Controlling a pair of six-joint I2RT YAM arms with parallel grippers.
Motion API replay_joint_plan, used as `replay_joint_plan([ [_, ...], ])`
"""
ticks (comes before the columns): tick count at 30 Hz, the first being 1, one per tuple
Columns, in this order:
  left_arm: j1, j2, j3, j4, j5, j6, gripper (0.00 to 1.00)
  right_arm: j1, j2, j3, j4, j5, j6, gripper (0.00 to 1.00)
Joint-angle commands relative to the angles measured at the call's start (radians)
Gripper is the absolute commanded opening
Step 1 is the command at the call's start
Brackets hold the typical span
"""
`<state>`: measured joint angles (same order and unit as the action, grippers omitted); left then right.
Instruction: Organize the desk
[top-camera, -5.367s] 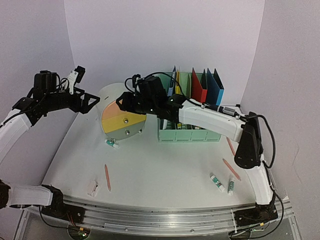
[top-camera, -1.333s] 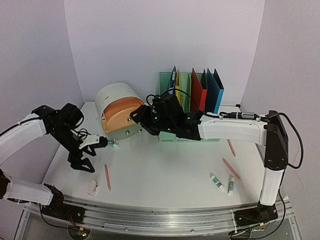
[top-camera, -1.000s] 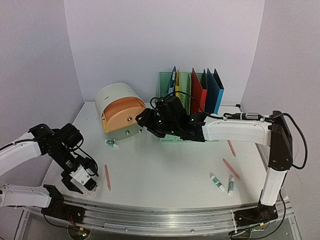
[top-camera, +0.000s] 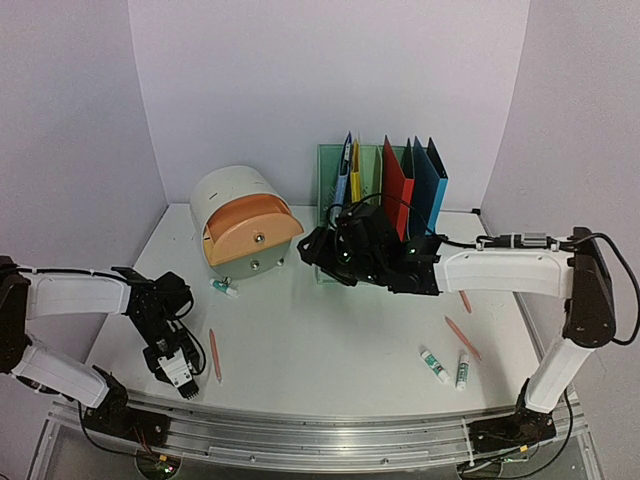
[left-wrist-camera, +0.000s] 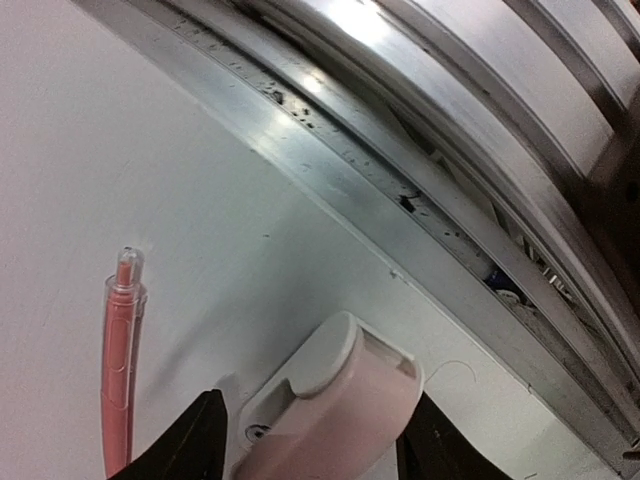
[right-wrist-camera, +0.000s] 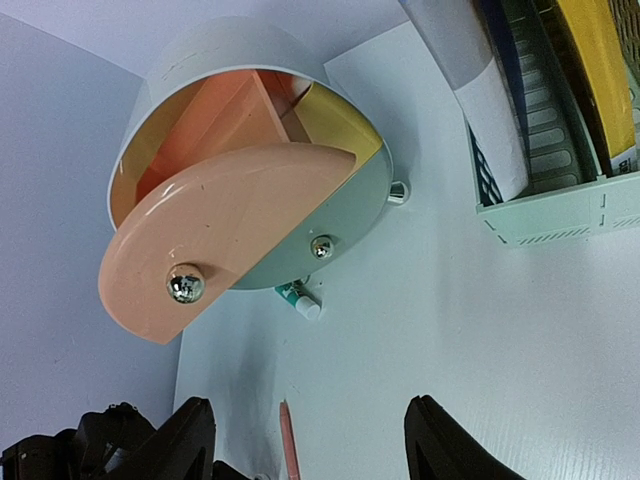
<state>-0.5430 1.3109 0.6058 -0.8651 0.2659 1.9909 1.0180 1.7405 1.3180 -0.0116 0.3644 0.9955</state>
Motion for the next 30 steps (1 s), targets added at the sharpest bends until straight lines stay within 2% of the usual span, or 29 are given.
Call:
replay_joint_plan([
  [1, 0.001, -0.017, -0.021, 0.016, 0.027, 0.628, 0.5, 0.003, -0.049, -0.008, 0.012, 0.03, -0.001, 0.66],
  [6, 0.001, -0.04, -0.033, 0.021, 0.027, 0.565, 0.34, 0.003, -0.039, 0.006, 0.012, 0.029, -0.006, 0.67],
  [14, 0.001, -0.113, 0.009, -0.077, 0.06, 0.437, 0.03, 0.003, -0.027, 0.021, 0.012, 0.026, -0.011, 0.67],
  [18, 0.002, -0.169, 0.059, -0.139, 0.1, 0.293, 0.0, 0.003, -0.032, 0.023, 0.012, 0.031, -0.014, 0.67],
  [21, 0.001, -0.192, 0.182, -0.203, 0.2, 0.064, 0.0, 0.002, -0.039, 0.023, 0.012, 0.039, -0.016, 0.67],
  [25, 0.002, -0.123, 0.471, -0.3, 0.338, -0.356, 0.0, 0.001, -0.044, 0.022, 0.012, 0.055, -0.016, 0.67],
  [27, 0.002, -0.066, 0.632, -0.288, 0.375, -0.615, 0.0, 0.0, -0.045, 0.022, 0.012, 0.063, -0.013, 0.67],
  [30, 0.001, 0.044, 0.845, -0.198, 0.358, -0.994, 0.0, 0.0, -0.043, 0.023, 0.012, 0.07, -0.012, 0.67],
])
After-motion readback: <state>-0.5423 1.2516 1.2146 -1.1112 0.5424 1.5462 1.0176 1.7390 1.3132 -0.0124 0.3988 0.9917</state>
